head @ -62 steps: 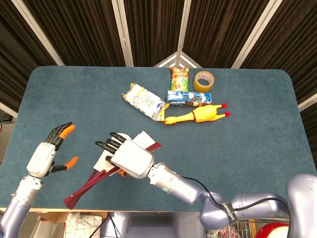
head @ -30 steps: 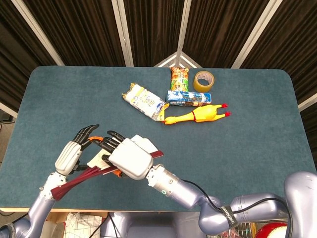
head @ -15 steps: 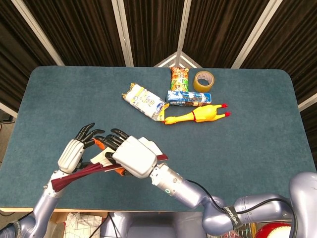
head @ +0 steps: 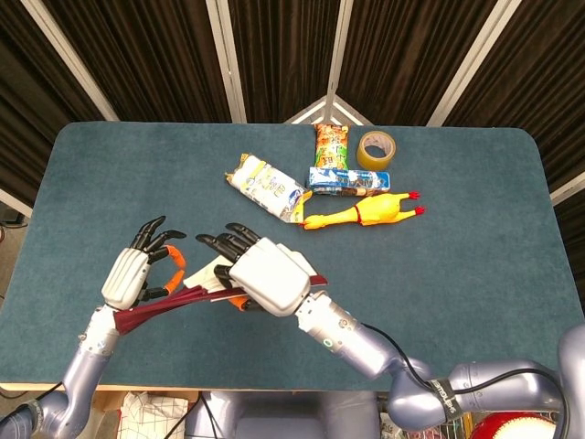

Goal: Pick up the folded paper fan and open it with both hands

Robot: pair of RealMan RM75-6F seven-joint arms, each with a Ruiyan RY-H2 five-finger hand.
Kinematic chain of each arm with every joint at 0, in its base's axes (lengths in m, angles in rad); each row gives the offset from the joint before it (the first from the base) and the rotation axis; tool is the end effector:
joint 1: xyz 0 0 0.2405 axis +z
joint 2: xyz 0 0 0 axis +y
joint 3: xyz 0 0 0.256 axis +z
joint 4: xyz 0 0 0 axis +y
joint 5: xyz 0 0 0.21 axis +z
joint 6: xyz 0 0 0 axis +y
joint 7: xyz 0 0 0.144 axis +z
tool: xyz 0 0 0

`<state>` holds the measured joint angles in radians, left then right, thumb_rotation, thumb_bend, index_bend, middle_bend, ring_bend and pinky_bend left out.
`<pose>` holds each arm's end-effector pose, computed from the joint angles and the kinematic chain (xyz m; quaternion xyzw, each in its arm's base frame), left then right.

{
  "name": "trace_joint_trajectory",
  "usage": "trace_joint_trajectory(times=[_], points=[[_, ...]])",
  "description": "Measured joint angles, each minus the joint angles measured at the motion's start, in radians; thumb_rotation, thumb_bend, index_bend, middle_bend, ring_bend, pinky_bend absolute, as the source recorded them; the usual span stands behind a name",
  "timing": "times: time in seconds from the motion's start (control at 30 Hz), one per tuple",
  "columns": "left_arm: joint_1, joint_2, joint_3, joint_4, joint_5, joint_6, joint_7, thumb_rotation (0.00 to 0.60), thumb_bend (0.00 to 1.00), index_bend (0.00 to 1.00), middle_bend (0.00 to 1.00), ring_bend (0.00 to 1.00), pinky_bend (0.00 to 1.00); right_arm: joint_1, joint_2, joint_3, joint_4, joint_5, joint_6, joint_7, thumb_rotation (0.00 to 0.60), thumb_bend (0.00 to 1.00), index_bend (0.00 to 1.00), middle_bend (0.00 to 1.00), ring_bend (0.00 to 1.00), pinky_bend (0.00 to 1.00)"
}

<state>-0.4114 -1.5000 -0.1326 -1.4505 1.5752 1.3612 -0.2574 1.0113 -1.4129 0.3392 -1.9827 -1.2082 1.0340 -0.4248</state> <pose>-0.2055 0.2764 0.0436 -0.5940 -0.4293 -0.5766 0.3612 0.0564 -0.2895 0.0488 0.7614 -0.2396 0.5596 0.2228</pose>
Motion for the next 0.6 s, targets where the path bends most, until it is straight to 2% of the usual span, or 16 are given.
trace_joint_trajectory(times=[0.1, 0.23, 0.33, 0.43, 0.6], points=[[-0.003, -0.006, -0.003, 0.027, -0.01, -0.003, -0.007, 0.6, 0.52, 0.52, 0.22, 0.0, 0.04, -0.011, 0.011, -0.001, 0.001, -0.004, 0.007, 0.025, 0.6, 0.51, 0.77, 0.16, 0.22, 0.18], [-0.011, -0.018, -0.005, 0.06, -0.012, -0.007, -0.029, 0.6, 0.37, 0.2, 0.04, 0.0, 0.03, -0.022, 0.029, -0.001, -0.001, -0.016, 0.012, 0.056, 0.6, 0.51, 0.77, 0.16, 0.22, 0.18], [-0.018, -0.022, 0.002, 0.068, -0.001, -0.011, -0.069, 0.6, 0.24, 0.05, 0.0, 0.0, 0.03, -0.022, 0.035, -0.003, 0.001, -0.028, 0.009, 0.055, 0.6, 0.51, 0.77, 0.16, 0.22, 0.18], [-0.026, -0.025, 0.013, 0.08, 0.022, -0.01, -0.124, 0.6, 0.16, 0.0, 0.0, 0.0, 0.02, -0.018, 0.031, -0.006, 0.004, -0.031, 0.005, 0.058, 0.6, 0.51, 0.77, 0.16, 0.22, 0.18], [-0.046, -0.03, 0.043, 0.106, 0.071, -0.013, -0.176, 0.6, 0.13, 0.0, 0.0, 0.0, 0.01, -0.012, 0.021, -0.011, 0.009, -0.033, 0.0, 0.053, 0.6, 0.51, 0.77, 0.15, 0.22, 0.18]])
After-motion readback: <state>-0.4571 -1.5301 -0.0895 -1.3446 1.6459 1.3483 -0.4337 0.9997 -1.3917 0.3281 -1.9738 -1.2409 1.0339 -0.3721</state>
